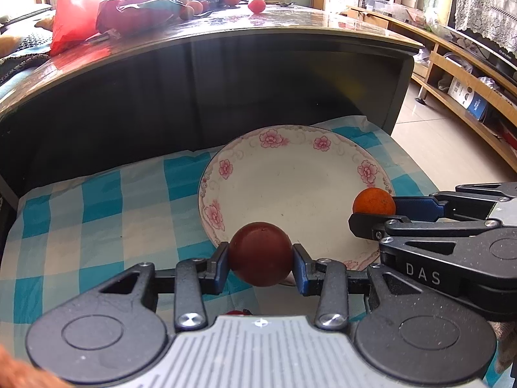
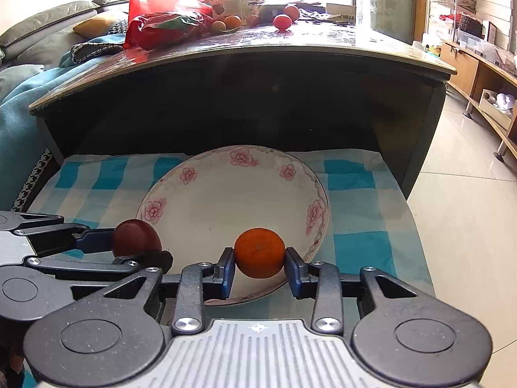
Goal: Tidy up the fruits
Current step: 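Carry the dark red fruit and the orange over the flowered plate with both tools, then open both tools to drop the dark red fruit and orange into the plate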
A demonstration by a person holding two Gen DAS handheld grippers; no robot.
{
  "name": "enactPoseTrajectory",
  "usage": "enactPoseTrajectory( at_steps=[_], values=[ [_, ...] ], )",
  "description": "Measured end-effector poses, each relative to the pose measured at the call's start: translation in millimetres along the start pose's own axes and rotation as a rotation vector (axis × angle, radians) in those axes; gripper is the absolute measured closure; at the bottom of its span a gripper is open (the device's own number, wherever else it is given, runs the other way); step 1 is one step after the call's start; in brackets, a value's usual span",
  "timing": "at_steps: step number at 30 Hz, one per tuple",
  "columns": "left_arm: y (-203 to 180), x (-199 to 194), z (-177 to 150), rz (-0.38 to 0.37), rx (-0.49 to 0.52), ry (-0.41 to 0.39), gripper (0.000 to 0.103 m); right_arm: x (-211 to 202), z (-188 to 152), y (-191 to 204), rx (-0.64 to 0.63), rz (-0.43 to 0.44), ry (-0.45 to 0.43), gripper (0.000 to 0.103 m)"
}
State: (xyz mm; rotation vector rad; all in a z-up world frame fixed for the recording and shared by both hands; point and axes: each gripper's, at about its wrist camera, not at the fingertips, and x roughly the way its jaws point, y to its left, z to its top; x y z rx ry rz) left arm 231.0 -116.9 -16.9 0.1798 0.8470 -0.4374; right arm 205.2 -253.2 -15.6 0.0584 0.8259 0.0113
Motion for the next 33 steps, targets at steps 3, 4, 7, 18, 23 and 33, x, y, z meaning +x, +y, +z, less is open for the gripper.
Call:
enactPoseTrajectory(
  at_steps=[3, 4, 7, 18, 23, 33],
  values=[
    [0.5, 1.4, 0.6, -0.001, -0.004, 0.0, 0.054, 0.7, 0.8, -0.9, 0.002, 0.001, -0.001, 0.073],
    [0.6, 1.5, 0.7, -0.002, -0.004, -0.001, 0.054, 0.2, 0.8, -1.3, 0.004, 0.001, -0.002, 0.072],
    [0.9, 1.5, 0.3, -0.002, 0.0, -0.004, 0.054, 0.7, 0.9, -1.0, 0.002, 0.001, 0.0, 0.072],
    [0.3, 2.1, 0.9, -0.003, -0.003, -0.006, 0.054, 0.6, 0.9, -0.9, 0.007, 0.001, 0.0, 0.072],
    [-0.6, 0.9, 1.7, 0.006, 0.005, -0.012, 0.054, 0.8, 1.3, -1.8, 0.016, 0.003, -0.001, 0.072],
    [3.4, 0.0, 3.0, -0.003, -0.018, -0.015, 0.053, 0.1, 1.0, -5.1, 0.028, 0.001, -0.013, 0.065]
  ],
)
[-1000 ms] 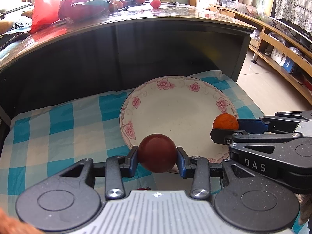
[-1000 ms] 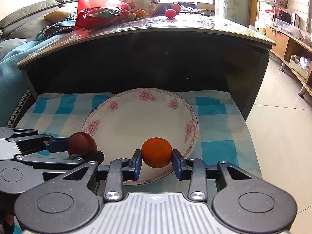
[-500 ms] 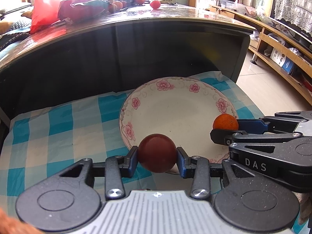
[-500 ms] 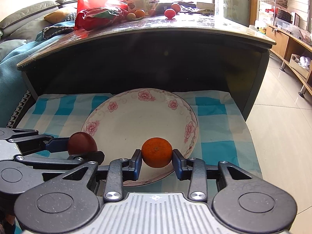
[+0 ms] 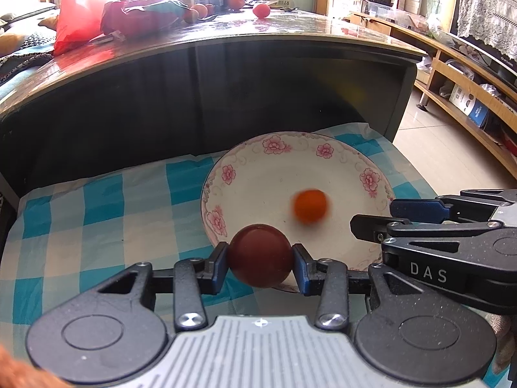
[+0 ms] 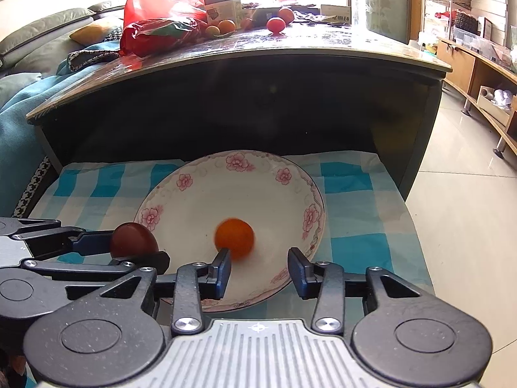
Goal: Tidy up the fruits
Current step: 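Open both tools to drop the dark red fruit and orange into the plate, then move both tools back toward the remaining oranges on the cloth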
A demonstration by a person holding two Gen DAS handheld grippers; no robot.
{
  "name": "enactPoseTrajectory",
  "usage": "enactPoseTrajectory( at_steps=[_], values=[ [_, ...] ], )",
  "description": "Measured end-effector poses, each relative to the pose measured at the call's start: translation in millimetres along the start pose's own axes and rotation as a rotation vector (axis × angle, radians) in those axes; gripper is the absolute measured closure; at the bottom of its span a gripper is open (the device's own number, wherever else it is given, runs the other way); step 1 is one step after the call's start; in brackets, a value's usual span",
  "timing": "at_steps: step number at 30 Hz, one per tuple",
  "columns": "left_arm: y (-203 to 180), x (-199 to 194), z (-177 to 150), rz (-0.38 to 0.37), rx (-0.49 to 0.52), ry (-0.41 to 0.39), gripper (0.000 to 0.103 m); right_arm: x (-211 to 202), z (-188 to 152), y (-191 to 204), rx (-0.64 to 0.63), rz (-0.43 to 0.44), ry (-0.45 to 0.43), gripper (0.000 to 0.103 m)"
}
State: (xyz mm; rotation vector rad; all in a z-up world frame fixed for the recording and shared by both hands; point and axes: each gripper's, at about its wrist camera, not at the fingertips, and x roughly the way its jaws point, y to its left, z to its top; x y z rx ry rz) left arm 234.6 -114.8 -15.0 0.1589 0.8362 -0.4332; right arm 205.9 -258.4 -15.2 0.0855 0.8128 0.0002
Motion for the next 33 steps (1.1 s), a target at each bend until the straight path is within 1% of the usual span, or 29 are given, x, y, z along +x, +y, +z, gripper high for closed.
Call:
enactPoseTrajectory(
  at_steps=[3, 8, 12, 23, 33],
  values=[
    [0, -1, 0, -0.001, -0.001, -0.003, 0.053, -1, 0, -1, 0.006, -0.005, -0.004, 0.061],
    [-1, -5, 2, -0.01, -0.004, -0.019, 0.052, -4, 0, -4, 0.017, -0.015, -0.019, 0.057],
    [-2, -9, 4, -0.009, -0.005, -0.031, 0.049, -7, 0, -7, 0.025, -0.018, -0.03, 0.054],
    [-4, -26, 4, -0.003, -0.013, -0.054, 0.048, -22, -3, -7, 0.023, -0.017, -0.041, 0.054],
    [-7, -54, -9, 0.001, -0.006, -0.06, 0.048, -44, -16, 1, 0.017, 0.004, -0.034, 0.053]
  ],
)
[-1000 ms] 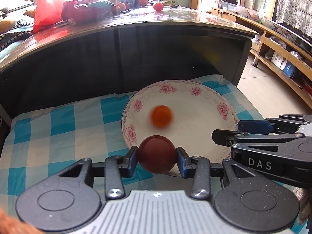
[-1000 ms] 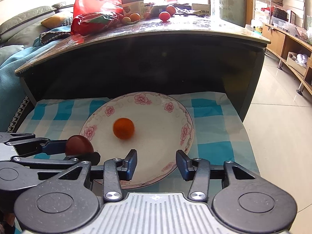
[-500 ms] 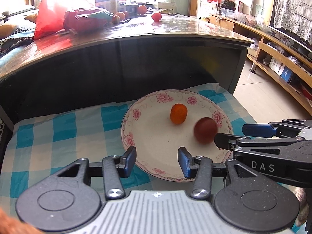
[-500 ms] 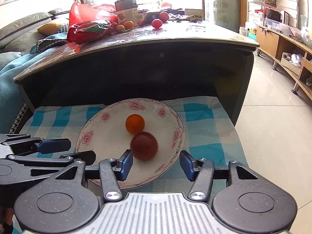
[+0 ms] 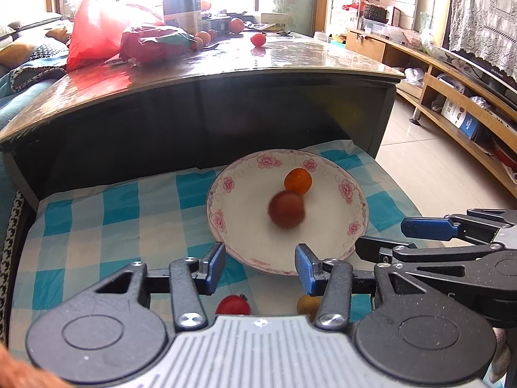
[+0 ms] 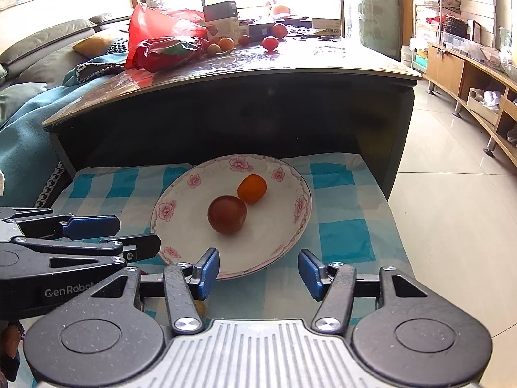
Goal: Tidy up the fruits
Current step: 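Move both tools back toward the remaining oranges on the cloth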
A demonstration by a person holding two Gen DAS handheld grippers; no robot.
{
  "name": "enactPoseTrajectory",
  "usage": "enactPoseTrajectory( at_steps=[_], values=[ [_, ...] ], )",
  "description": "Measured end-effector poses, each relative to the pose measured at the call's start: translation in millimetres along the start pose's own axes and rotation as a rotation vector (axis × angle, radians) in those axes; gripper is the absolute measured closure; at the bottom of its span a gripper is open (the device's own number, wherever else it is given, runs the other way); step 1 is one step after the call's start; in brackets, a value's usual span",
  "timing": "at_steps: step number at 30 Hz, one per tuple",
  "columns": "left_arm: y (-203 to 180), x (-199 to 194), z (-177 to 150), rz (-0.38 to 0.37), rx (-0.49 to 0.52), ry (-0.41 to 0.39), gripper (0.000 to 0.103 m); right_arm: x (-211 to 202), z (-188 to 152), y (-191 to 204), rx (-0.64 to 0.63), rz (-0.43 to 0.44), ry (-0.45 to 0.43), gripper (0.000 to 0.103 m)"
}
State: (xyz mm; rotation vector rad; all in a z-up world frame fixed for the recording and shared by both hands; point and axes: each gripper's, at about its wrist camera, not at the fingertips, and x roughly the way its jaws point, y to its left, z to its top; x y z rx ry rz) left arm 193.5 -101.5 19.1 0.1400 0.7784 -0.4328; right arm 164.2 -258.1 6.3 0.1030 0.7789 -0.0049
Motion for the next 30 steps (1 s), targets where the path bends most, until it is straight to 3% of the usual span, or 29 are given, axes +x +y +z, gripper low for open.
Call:
enactPoseTrajectory(
  at_steps=[18, 30],
  values=[
    [14, -48, -29, 0.015, -0.035, -0.012, 0.048, -31, -18, 32, -0.051, 0.045, -0.005, 0.053],
    [33, -70, -68, 0.035, 0.032, 0.041, 0.048, -35, -37, 49, -0.108, 0.079, 0.038, 0.052]
  ],
)
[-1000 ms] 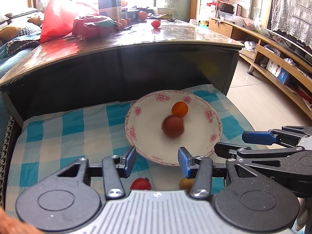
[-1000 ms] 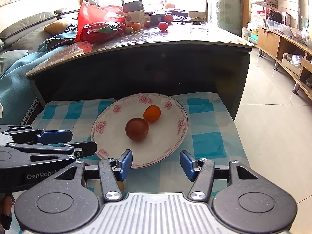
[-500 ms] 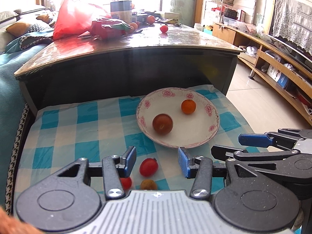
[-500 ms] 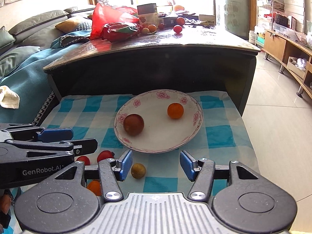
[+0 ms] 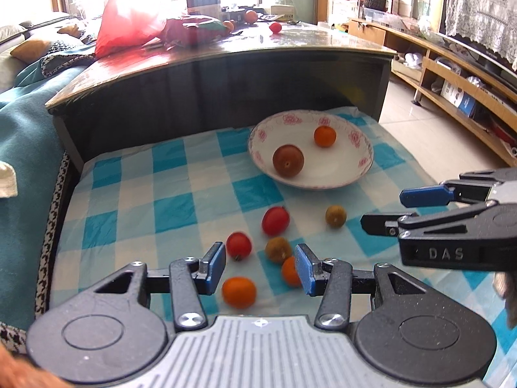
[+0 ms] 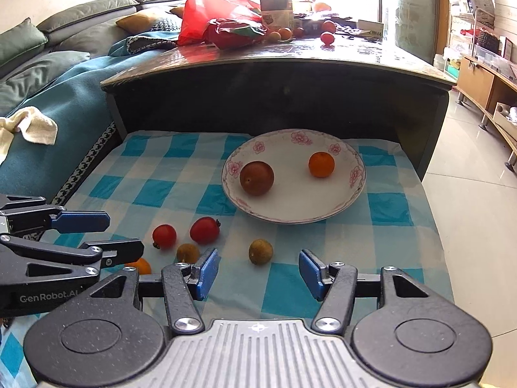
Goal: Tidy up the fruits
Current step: 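Move both tools back toward the remaining oranges on the cloth, then close right tool on an orange while left tool grasps another orange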
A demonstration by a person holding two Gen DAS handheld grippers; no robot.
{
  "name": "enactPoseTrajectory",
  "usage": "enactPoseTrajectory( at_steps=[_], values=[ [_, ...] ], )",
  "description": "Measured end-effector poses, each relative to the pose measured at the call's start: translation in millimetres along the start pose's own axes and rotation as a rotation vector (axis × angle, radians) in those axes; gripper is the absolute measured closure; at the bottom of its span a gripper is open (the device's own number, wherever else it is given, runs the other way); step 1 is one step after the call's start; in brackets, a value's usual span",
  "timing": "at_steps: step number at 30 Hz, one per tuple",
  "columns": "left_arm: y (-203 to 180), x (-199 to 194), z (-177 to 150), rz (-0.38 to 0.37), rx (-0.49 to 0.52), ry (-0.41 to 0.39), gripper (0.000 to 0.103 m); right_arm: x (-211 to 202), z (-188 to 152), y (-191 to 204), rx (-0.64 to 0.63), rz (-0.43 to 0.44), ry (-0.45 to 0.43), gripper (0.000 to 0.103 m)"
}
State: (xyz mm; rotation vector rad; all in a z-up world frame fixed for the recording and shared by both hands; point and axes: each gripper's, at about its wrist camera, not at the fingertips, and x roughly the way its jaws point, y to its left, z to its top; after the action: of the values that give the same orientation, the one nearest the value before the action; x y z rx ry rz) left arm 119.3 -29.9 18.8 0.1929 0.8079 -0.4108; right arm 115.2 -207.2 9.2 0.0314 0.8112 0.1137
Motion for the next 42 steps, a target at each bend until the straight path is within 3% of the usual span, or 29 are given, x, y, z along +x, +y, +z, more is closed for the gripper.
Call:
enactPoseTrajectory(
  at_steps=[10, 17, 27, 31, 33, 42],
  values=[
    [16, 14, -37, 0.008, 0.046, 0.082, 0.048, 14, -11, 17, -0.062, 0.052, 0.069, 0.052],
    [22, 23, -38, -0.014, 0.046, 0.097, 0.047, 29, -13, 40, -0.11, 0.121, 0.109, 0.049],
    [28, 30, -41, -0.025, 0.039, 0.117, 0.047, 54, -12, 49, -0.106, 0.133, 0.138, 0.05],
    [27, 34, -40, -0.033, 0.042, 0.118, 0.047, 65, -11, 53, -0.117, 0.142, 0.162, 0.062],
    [26, 37, -39, -0.03, 0.046, 0.121, 0.047, 69, -12, 54, -0.128, 0.13, 0.183, 0.078],
    [24, 54, -34, -0.034, 0.017, 0.123, 0.047, 61, -12, 41, -0.1, 0.131, 0.195, 0.082]
  ],
)
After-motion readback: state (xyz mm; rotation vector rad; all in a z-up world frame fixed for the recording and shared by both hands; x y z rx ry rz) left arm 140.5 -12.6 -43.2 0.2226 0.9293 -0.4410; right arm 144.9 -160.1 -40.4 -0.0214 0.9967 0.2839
